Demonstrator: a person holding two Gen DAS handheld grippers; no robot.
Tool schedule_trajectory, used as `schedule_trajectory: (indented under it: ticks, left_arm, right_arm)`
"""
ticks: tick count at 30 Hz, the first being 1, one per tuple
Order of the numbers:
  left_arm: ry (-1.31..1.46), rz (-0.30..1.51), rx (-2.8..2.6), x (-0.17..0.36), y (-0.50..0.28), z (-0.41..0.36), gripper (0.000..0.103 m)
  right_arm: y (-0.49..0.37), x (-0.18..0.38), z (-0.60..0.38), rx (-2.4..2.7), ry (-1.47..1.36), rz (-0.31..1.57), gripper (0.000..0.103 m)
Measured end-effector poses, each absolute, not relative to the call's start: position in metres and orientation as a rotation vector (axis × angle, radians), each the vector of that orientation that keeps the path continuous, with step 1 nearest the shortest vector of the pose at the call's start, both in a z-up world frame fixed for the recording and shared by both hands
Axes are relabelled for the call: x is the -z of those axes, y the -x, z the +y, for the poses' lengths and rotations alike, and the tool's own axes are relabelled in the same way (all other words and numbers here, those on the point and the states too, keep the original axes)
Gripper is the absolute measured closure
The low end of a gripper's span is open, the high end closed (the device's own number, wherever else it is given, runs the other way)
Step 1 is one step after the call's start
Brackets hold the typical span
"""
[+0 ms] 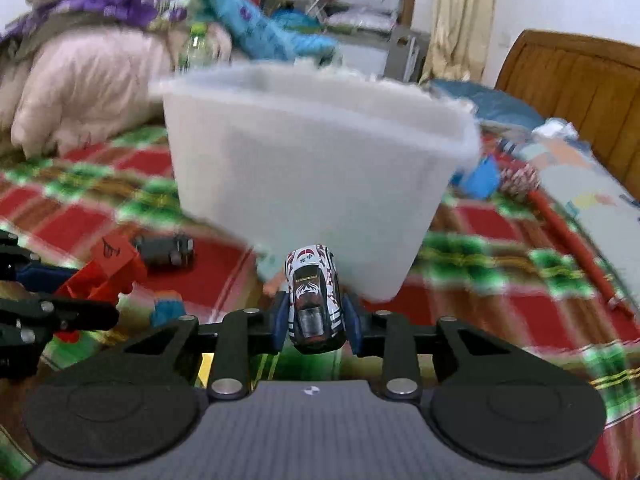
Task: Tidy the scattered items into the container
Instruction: 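Carry the red brick and white car over the container and release both, then grasp the yellow Lego brick with the right tool while the left tool grasps a green piece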
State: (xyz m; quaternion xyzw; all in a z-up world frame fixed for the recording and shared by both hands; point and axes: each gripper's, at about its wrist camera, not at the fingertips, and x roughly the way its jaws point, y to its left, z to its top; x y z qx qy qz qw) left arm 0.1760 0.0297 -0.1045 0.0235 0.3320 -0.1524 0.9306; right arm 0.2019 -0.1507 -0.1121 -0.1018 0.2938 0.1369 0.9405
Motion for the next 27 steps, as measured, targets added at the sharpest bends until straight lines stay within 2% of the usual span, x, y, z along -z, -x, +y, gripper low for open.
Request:
schedule_trajectory:
  ticks: [7, 13, 18, 23, 27]
  left_arm:
    - [-0.050, 0.532, 0.320, 0.037, -0.192, 0.028, 0.075]
    - [-0.081, 0.455, 0.301, 0.005, -0.228, 0.019, 0.075]
    - [-0.102, 0.466, 0.276, 0.007, -0.269, 0.011, 0.075]
    - [-0.072, 0.541, 0.240, 0.027, -0.309, 0.015, 0.075]
    - [-0.014, 0.549, 0.239, 0.034, -0.313, 0.025, 0.074]
  right_arm:
    - [-0.192, 0.061, -0.146, -0.262, 0.220, 0.433, 0.070]
    - [-0.206, 0.033, -0.138, -0.249, 0.202, 0.349, 0.070]
    - [-0.242, 0.029, -0.135, -0.229, 0.190, 0.349, 0.070]
    - [-0.274, 0.047, -0.138, -0.209, 0.174, 0.430, 0.069]
    - [-0.276, 0.059, -0.140, -0.209, 0.192, 0.447, 0.067]
